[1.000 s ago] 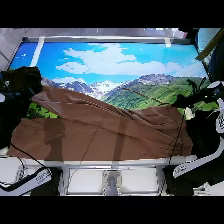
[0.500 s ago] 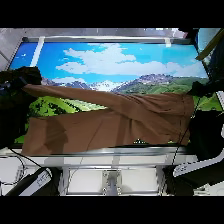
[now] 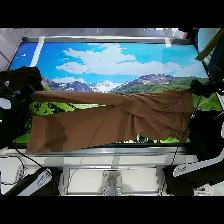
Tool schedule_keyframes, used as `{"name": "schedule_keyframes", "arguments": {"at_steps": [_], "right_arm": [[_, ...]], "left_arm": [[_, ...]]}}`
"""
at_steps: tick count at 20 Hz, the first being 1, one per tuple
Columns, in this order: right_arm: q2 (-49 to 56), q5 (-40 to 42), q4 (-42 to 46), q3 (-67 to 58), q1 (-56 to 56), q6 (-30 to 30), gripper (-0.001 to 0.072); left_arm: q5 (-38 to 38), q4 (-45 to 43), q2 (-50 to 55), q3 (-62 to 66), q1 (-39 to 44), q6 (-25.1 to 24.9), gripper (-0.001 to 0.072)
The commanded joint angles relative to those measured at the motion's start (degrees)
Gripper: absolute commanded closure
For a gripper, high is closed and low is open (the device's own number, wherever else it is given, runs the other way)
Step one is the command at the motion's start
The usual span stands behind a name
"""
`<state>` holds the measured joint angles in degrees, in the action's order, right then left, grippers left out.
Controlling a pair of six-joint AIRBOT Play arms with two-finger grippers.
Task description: Fold the clothes and pants, and hang the long-sleeved shirts on hangers.
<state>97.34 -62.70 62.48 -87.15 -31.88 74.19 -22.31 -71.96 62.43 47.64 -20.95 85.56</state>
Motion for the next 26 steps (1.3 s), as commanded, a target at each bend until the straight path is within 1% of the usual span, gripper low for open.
{"name": "schedule_keyframes", "arguments": {"at_steps": [1,3,5,6,7,8,9,10,11,12,13,14,16,17,18,19,20,21,22,23,24,25,26], "right_arm": [[0.0,4.5,-5.0,0.2,0.1,0.3,0.0690],[0.0,6.4,-5.4,0.2,0.1,0.4,0.0690],[0.0,7.2,-5.8,0.2,0.2,0.4,0.0689],[0.0,7.2,-6.3,0.2,0.3,0.4,0.0661],[0.0,7.2,-6.9,0.2,0.2,0.4,0.0522],[0.0,7.6,-7.6,0.2,0.2,0.4,0.0334],[0.0,8.0,-8.2,0.2,0.2,0.4,0.0306],[0.0,8.2,-8.8,0.2,0.2,0.4,0.0306],[-0.1,8.0,-8.9,0.1,0.2,0.4,0.0306],[-0.3,6.8,-8.7,-0.1,0.1,0.4,0.0306],[-0.6,4.7,-7.8,-0.5,-0.2,0.3,0.0306],[-1.2,1.5,-6.0,-1.2,-0.8,0.2,0.0306],[-3.3,-5.4,-1.5,-2.0,-2.9,-0.8,0.0307],[-5.0,-8.9,0.5,-2.0,-4.5,-1.9,0.0307],[-6.8,-12.2,1.5,-1.8,-6.2,-3.3,0.0307],[-9.0,-15.3,2.0,-1.1,-8.4,-5.1,0.0307],[-11.2,-17.4,1.9,0.5,-10.6,-7.0,0.0307],[-13.7,-18.6,1.9,3.0,-12.9,-8.8,0.0307],[-16.5,-18.9,1.6,6.8,-15.5,-10.3,0.0307],[-19.0,-18.8,1.1,10.8,-17.7,-11.1,0.0307],[-21.4,-18.8,0.4,15.2,-20.0,-12.6,0.0307],[-23.3,-18.6,0.2,19.2,-21.8,-14.4,0.0307],[-24.5,-18.5,0.3,22.0,-23.2,-15.5,0.0307]], "left_arm": [[6.6,0.0,-1.2,-0.3,0.2,2.2,0.0701],[10.0,0.0,-2.3,-0.3,0.1,2.1,0.0701],[9.2,0.2,-2.1,-0.3,0.6,2.2,0.0701],[8.4,0.8,-1.8,-0.3,1.2,2.2,0.0700],[8.4,1.7,-1.5,-0.3,2.1,2.1,0.0700],[8.6,1.8,-1.3,-0.3,2.9,2.1,0.0700],[9.0,1.7,-1.2,-0.3,3.5,2.1,0.0700],[9.1,1.8,-1.2,-0.3,3.8,2.1,0.0689],[9.1,1.7,-1.3,-0.3,3.8,2.2,0.0478],[9.0,2.0,-1.9,-0.3,3.6,3.2,0.0076],[8.5,2.0,-3.0,-0.3,2.9,5.7,0.0012],[7.6,2.0,-5.0,-0.2,1.9,7.6,0.0012],[3.2,1.6,-10.4,-0.3,-1.1,8.1,0.0012],[-2.4,0.1,-13.8,-0.3,-3.7,8.1,0.0012],[-9.8,-1.9,-17.0,-0.3,-6.6,8.2,0.0015],[-19.7,-4.9,-20.0,-0.5,-10.4,8.7,0.0063],[-28.9,-8.4,-22.5,-1.1,-14.1,11.7,0.0147],[-37.0,-12.7,-25.0,-2.8,-18.4,17.0,0.0153],[-42.5,-16.5,-27.4,-5.0,-22.5,21.9,0.0153],[-46.2,-18.6,-29.7,-7.8,-27.0,23.7,0.0153],[-48.1,-18.4,-31.6,-10.5,-31.6,23.1,0.0156],[-49.3,-16.2,-32.6,-12.7,-35.6,21.8,0.0167],[-50.0,-13.5,-32.8,-14.7,-39.2,18.6,0.0168]]}}
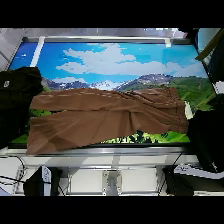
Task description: Fold the clothes and pants, and hang the long-sleeved shirts on hangers.
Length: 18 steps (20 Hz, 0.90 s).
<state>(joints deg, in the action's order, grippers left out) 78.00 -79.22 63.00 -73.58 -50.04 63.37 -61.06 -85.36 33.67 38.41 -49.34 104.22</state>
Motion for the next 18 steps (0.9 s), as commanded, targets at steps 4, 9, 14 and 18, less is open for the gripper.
{"name": "schedule_keyframes", "arguments": {"at_steps": [4,9,14,18], "right_arm": [[-5.8,-2.3,-0.5,13.8,-7.2,-5.4,0.0307],[-5.9,-5.6,-5.6,14.1,-7.2,-5.4,0.0307],[-5.9,-8.0,-9.6,14.0,-7.2,-3.9,0.0308],[-5.9,-9.9,-11.3,14.0,-7.2,-3.7,0.0308]], "left_arm": [[-12.1,15.2,-0.2,-11.7,-22.1,-12.6,0.0169],[-10.8,16.6,8.7,-14.1,-25.0,-18.9,0.0169],[-8.6,16.5,17.3,-14.2,-25.0,-21.4,0.0170],[-3.3,17.2,18.2,-14.2,-24.9,-22.4,0.0257]]}}
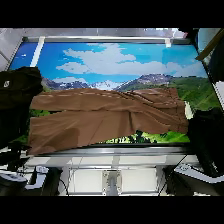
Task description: Fold the clothes and pants, and hang the long-sleeved shirts on hangers.
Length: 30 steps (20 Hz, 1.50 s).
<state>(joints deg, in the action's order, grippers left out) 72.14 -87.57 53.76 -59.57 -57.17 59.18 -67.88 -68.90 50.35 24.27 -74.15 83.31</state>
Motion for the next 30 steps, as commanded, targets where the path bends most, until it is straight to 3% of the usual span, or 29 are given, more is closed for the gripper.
{"name": "schedule_keyframes", "arguments": {"at_steps": [1,3,4,5,6,10,13,15,21,27,30], "right_arm": [[0.0,-1.5,-3.1,0.0,0.0,0.7,0.0308],[0.0,-1.6,-5.6,0.0,0.0,0.7,0.0308],[0.0,-1.6,-6.5,0.0,0.0,0.7,0.0308],[-0.1,-1.9,-7.0,0.0,-0.1,0.7,0.0308],[-0.3,-2.3,-7.0,0.0,-0.1,0.7,0.0308],[-3.5,-3.3,-4.4,0.7,-0.1,0.7,0.0307],[-7.0,-1.1,-2.6,8.4,-0.1,0.8,0.0296],[-7.9,1.7,-3.3,16.8,0.0,3.3,0.0167],[-7.8,14.1,-5.2,32.7,-0.1,4.2,0.0166],[-7.8,22.8,-0.9,32.4,-0.1,15.7,0.0172],[-7.8,30.3,-4.8,32.4,0.0,17.9,0.0173]], "left_arm": [[4.2,1.6,1.8,-0.1,-0.1,-1.5,0.0297],[4.7,4.1,2.8,-0.3,-0.1,-2.5,0.0335],[4.6,5.3,3.3,-0.4,-0.1,-3.5,0.0479],[4.4,6.1,3.7,-0.5,-0.1,-4.7,0.0677],[4.2,6.4,3.6,-0.4,-0.1,-5.9,0.0698],[4.1,7.3,3.5,0.0,-0.1,-6.5,0.0698],[4.3,12.2,2.6,1.5,-0.1,-10.1,0.0699],[4.4,15.3,1.6,2.5,-0.1,-12.3,0.0699],[5.2,16.3,-1.1,6.3,-0.1,-13.1,0.0700],[5.6,16.3,-1.0,9.9,-0.1,-13.1,0.0700],[5.5,16.3,-1.0,10.6,-0.1,-13.1,0.0700]]}}
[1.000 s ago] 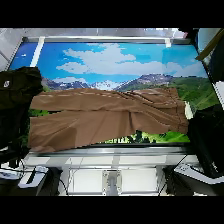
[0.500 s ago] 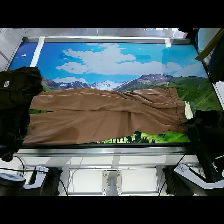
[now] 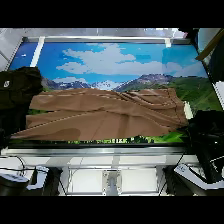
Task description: Fold the clothes and pants, and hang the long-sleeved shirts on hangers.
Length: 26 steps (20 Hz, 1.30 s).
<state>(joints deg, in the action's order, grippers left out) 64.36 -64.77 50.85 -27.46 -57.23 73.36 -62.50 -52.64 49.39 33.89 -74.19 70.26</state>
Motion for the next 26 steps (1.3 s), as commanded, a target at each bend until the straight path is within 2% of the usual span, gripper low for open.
{"name": "schedule_keyframes", "arguments": {"at_steps": [1,4,6,11,12,13,14,16,18,20,23,26], "right_arm": [[0.0,9.3,-3.9,0.3,0.0,3.7,0.0174],[0.0,12.3,-6.1,0.3,0.1,3.7,0.0179],[0.2,12.3,-5.7,0.3,0.1,3.7,0.0328],[2.4,10.7,-5.9,0.3,0.2,2.1,0.0340],[2.4,10.6,-5.9,0.3,0.1,1.8,0.0434],[2.4,10.5,-6.1,0.3,0.1,1.4,0.0639],[2.4,10.3,-6.2,0.3,0.1,0.7,0.0689],[2.1,7.3,-6.3,-0.7,0.1,-2.4,0.0690],[-0.3,0.7,-5.5,-3.1,0.1,-5.2,0.0690],[-5.5,-5.5,-2.7,-7.0,0.1,-5.3,0.0690],[-14.5,-15.3,4.0,-16.7,0.1,-2.3,0.0691],[-17.7,-18.6,4.8,-25.3,1.7,1.9,0.0692]], "left_arm": [[0.2,0.0,-0.1,0.9,-0.1,0.0,0.0700],[0.2,0.0,-0.1,0.9,-0.1,0.0,0.0700],[0.2,0.0,0.0,0.9,-0.1,0.0,0.0700],[0.2,0.0,0.0,0.9,-0.1,-0.1,0.0700],[0.2,0.0,-0.1,0.9,-0.1,-0.1,0.0700],[0.2,0.0,-0.1,0.9,-0.1,-0.1,0.0700],[0.2,0.0,-0.1,0.9,-0.1,-0.1,0.0700],[-0.3,-0.5,-0.1,1.7,-0.1,-0.3,0.0700],[-1.4,-2.8,-0.1,5.1,-0.1,-0.7,0.0700],[-2.6,-4.1,0.0,10.0,-0.1,-0.6,0.0700],[-3.1,-3.9,0.1,16.6,3.1,-0.7,0.0701],[-1.6,-6.0,2.1,21.5,13.1,-0.6,0.0702]]}}
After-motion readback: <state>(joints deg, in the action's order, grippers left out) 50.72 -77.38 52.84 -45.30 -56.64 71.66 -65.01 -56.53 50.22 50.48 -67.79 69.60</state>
